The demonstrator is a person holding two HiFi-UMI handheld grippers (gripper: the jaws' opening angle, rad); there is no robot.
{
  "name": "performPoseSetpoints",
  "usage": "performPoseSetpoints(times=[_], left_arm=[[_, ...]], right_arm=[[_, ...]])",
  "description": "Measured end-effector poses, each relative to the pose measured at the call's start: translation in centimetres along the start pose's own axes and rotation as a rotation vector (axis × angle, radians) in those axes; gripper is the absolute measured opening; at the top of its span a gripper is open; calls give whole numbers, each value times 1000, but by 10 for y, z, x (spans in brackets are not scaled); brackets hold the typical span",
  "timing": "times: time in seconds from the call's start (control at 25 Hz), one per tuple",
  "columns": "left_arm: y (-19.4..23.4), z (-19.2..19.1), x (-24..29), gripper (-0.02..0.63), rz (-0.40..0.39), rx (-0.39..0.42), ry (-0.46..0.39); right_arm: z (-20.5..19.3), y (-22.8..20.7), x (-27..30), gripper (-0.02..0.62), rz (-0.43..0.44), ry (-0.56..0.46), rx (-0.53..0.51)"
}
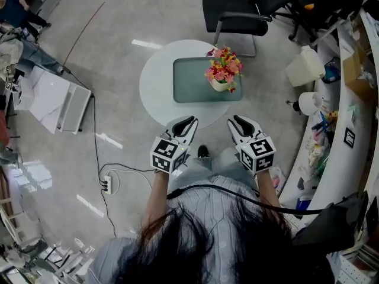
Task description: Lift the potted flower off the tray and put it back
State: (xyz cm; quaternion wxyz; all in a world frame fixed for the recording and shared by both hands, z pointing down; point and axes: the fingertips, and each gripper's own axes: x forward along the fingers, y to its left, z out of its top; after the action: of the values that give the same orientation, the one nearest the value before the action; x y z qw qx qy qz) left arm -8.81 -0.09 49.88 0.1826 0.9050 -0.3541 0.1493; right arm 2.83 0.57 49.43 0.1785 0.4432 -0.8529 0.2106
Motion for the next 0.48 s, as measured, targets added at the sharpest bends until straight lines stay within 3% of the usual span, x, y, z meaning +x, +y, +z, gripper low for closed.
performPoseSetpoints(times=[0.48], left_arm=[[24, -8, 34, 21, -23, 29, 68]], right_arm=[[-1, -45, 20, 77, -33, 1, 38]])
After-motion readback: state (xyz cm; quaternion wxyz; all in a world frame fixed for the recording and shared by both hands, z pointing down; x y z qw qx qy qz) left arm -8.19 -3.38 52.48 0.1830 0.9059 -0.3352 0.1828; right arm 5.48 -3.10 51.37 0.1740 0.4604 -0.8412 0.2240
